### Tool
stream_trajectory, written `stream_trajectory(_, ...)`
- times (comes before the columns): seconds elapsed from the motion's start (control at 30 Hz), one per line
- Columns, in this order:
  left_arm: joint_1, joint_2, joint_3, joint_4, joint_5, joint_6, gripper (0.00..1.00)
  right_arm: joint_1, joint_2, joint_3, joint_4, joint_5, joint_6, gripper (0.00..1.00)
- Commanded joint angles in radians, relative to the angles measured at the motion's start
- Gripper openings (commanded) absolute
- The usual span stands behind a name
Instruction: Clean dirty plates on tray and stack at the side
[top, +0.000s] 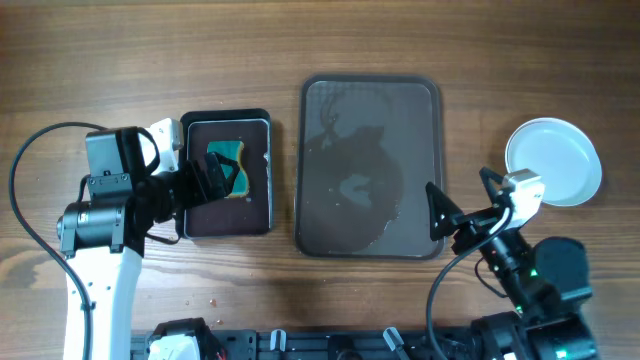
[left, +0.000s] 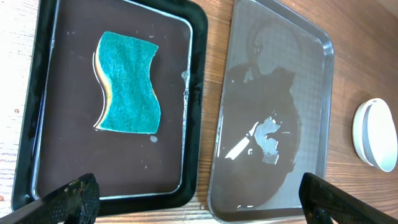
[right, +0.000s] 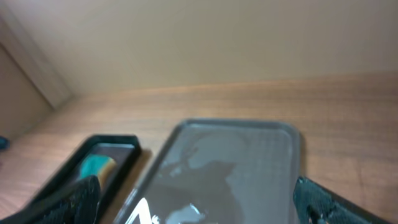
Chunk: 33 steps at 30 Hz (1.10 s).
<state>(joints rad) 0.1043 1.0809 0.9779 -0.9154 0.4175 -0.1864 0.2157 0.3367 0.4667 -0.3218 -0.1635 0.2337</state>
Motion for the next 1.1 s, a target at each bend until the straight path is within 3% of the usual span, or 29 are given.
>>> stream_trajectory(0.0, 0.002, 0.004, 0.017, 0.002, 0.016, -0.009, 1.00, -0.008, -0.083, -0.134, 0.101, 0.085, -0.032, 1.00)
stream_trajectory(0.43, 0.002, 0.004, 0.017, 0.002, 0.016, -0.009, 1.00, -0.008, -0.332, -0.324, 0.255, 0.142, -0.031, 1.00)
stream_trajectory(0.67, 0.002, 0.004, 0.017, 0.002, 0.016, -0.008, 1.00, -0.008, -0.334, -0.462, 0.420, 0.143, 0.034, 1.00)
stream_trajectory(1.07, 0.002, 0.004, 0.017, 0.002, 0.016, -0.009, 1.00, -0.008, -0.333, -0.462, 0.328, 0.149, 0.031, 1.00)
